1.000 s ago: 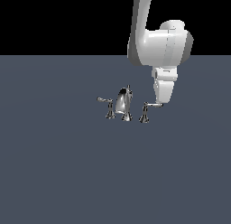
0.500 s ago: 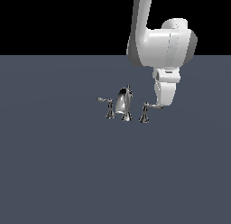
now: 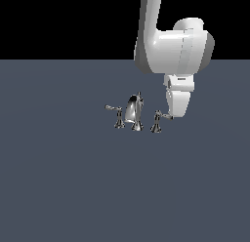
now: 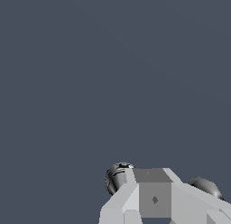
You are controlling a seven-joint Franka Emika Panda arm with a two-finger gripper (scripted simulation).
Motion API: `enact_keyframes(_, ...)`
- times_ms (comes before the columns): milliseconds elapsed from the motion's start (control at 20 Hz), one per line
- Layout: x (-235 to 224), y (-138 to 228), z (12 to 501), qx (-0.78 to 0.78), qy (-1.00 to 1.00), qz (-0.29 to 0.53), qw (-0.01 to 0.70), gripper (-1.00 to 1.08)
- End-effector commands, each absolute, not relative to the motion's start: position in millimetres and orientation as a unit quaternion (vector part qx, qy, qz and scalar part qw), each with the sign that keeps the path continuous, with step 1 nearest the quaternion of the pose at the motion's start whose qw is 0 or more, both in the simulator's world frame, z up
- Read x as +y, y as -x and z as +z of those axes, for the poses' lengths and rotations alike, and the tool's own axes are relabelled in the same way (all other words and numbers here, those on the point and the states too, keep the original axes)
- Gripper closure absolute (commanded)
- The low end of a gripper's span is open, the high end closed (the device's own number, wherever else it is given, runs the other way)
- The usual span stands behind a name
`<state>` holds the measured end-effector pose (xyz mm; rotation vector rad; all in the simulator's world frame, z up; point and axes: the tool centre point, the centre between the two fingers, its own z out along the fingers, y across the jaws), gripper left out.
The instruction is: Turn on the faucet by rotating a designated handle.
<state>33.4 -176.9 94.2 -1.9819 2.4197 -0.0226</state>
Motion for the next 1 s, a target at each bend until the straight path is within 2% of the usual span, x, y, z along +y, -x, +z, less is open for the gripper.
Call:
enact_keyframes(0,-174.7,-19.3,94.1,0.775,0.632,-0.001,0.002,1.08)
enact_keyframes(400,-174.8,-3.3,93.9,0.779,0.627,-0.002,0.0,1.08)
enact_keyframes(950,-118.6,9.0,94.2,0.777,0.63,0.0,0.0,1.08)
